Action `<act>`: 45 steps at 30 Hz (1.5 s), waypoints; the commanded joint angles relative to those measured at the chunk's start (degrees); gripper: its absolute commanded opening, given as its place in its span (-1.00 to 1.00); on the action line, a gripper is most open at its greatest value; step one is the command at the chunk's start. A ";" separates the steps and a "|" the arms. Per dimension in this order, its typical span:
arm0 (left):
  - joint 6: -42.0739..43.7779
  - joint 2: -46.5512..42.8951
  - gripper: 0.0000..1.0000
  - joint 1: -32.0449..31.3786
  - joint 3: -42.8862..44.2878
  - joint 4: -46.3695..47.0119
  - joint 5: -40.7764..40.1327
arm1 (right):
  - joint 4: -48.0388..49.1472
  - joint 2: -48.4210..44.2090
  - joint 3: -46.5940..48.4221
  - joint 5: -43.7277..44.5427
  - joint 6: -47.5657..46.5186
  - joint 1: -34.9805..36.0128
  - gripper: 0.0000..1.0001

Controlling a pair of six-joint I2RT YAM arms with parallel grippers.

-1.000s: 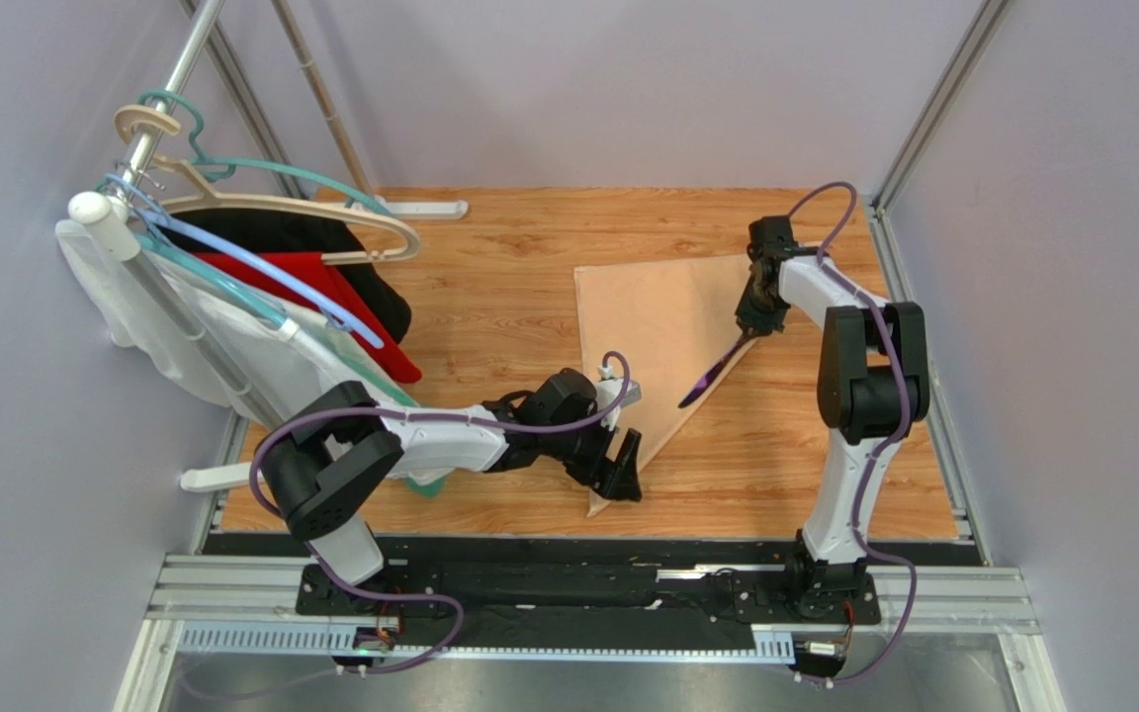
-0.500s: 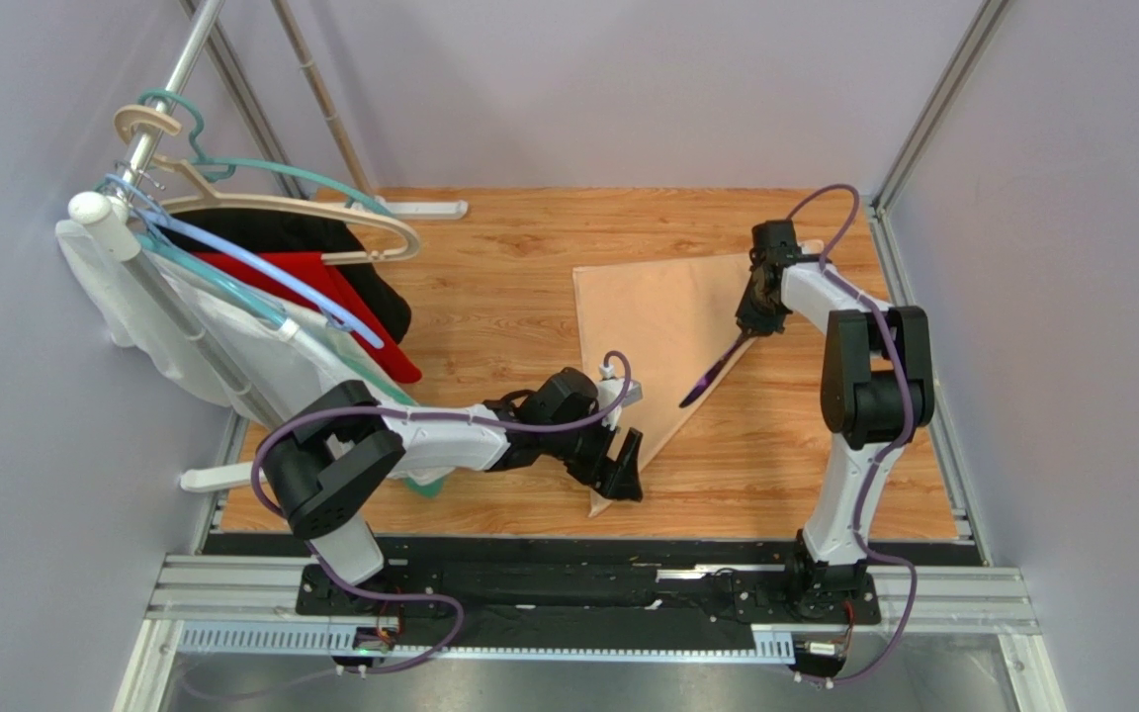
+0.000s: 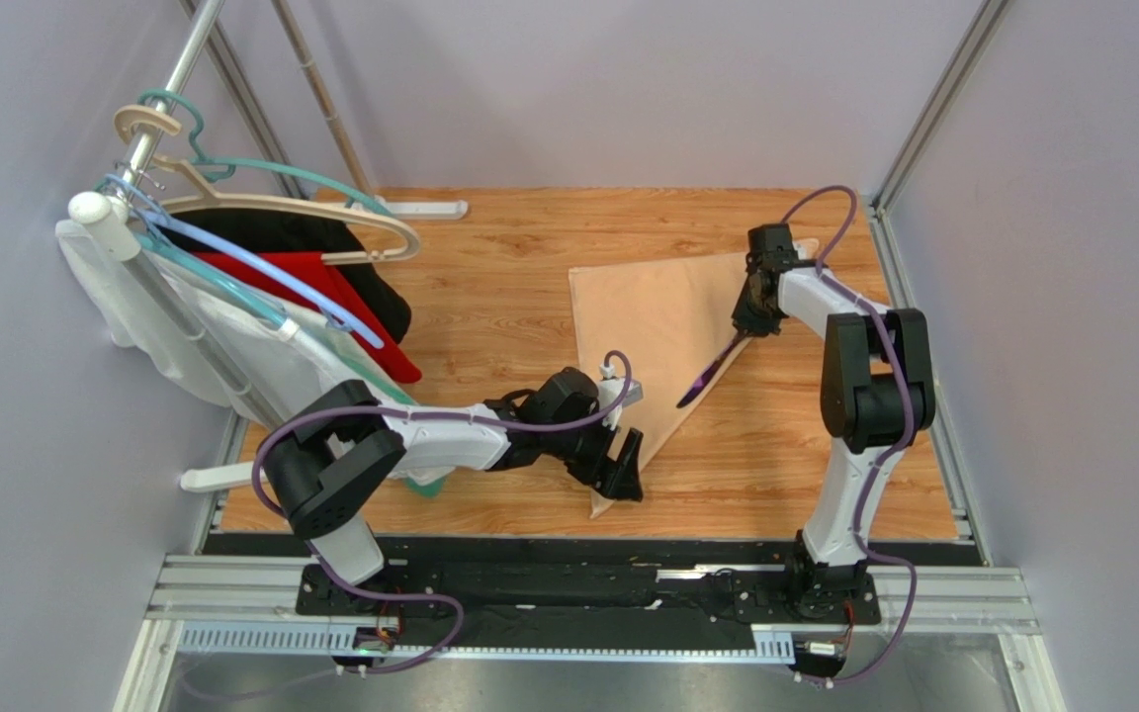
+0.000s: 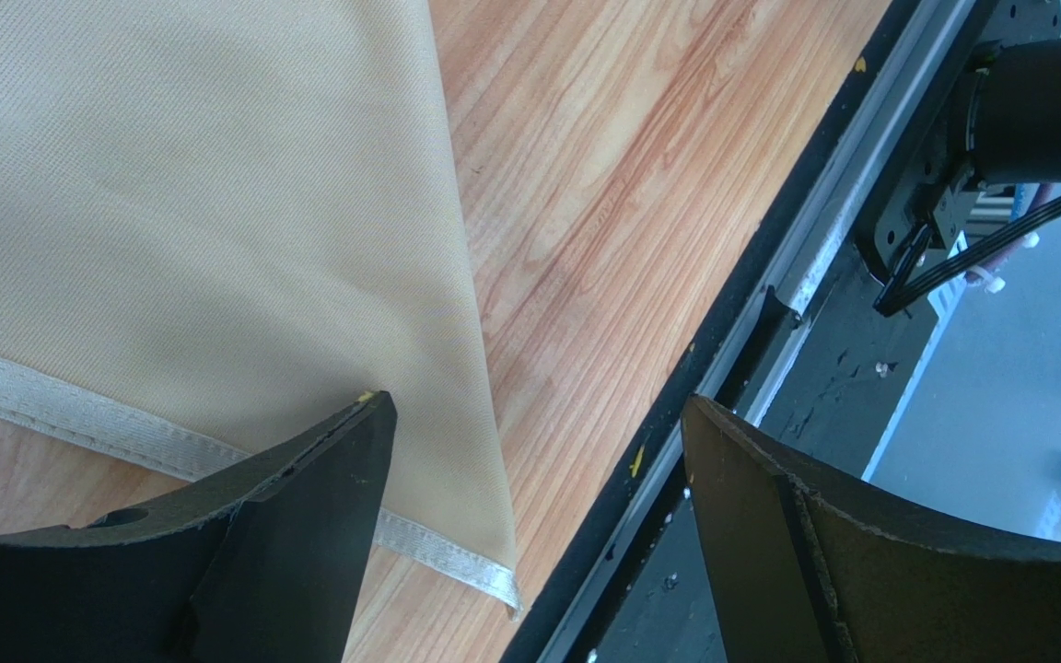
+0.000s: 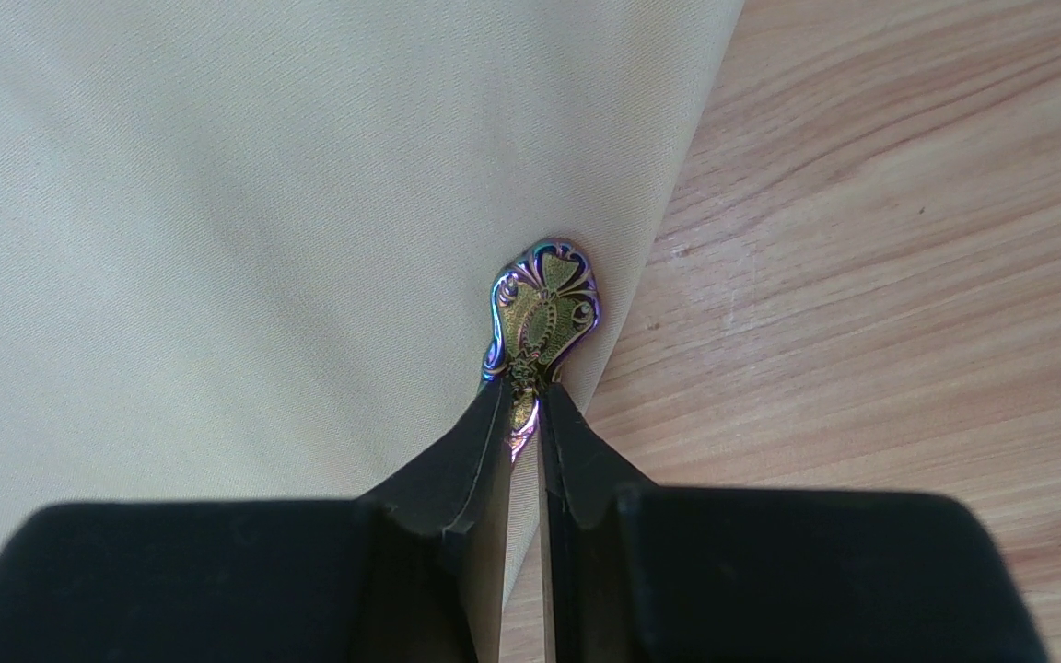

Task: Fold the napkin, place the utensils inside, and roll it up
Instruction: Place the utensil onto the napkin, then fold the napkin

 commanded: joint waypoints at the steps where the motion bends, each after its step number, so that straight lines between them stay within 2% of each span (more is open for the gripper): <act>1: -0.19 0.76 0.72 -0.24 1.48 -0.70 0.49 | -2.12 0.61 -2.63 -2.10 1.22 1.36 -0.73; 7: 0.08 0.24 0.72 -0.24 1.31 -1.32 0.14 | -1.42 -0.09 -3.69 -2.01 1.31 1.97 -0.73; 12: 0.25 -1.69 0.72 -0.32 0.69 -3.95 -0.74 | -3.44 0.00 -0.01 -2.28 -0.36 1.97 -0.70; 16: 1.30 -5.29 0.72 -0.32 -0.19 -6.06 -1.27 | -5.64 -0.97 3.95 -3.32 -2.12 1.88 -0.47; 17: 1.91 -5.91 0.73 -0.24 -0.10 -9.02 -1.36 | -6.60 -1.93 4.83 -3.68 -2.47 1.88 -0.32; 20: 3.59 -9.69 0.74 -0.32 1.30 -14.39 -2.76 | -7.74 -4.30 7.12 -4.56 -3.70 1.53 -0.13; 23: 5.34 -13.99 0.75 -0.24 3.32 -19.92 -5.48 | -9.24 -7.64 8.97 -5.44 -5.11 0.66 -0.07; 27: 7.63 -18.48 0.76 -0.24 7.62 -27.49 -8.99 | -11.61 -12.47 8.71 -9.55 -8.36 0.83 -0.10; 28: 8.68 -18.92 0.77 -0.24 9.98 -29.16 -9.53 | -11.62 -15.79 7.58 -9.83 -8.36 1.35 -0.10; 34: 13.34 -22.44 0.76 0.81 17.20 -40.50 -9.53 | -3.19 -32.15 -13.42 -12.30 -8.54 9.60 -0.11; 40: 15.89 -27.62 0.77 7.66 20.81 -46.04 -4.00 | 1.47 -53.15 -30.63 -14.05 -6.96 16.46 -0.12; 42: 16.60 -27.89 0.77 11.18 22.65 -47.37 -1.64 | 1.92 -59.73 -33.29 -14.32 -6.96 20.76 -0.14; 45: 18.35 -26.67 0.76 14.60 24.24 -48.78 1.71 | 4.72 -64.76 -37.95 -14.05 -5.99 28.76 -0.16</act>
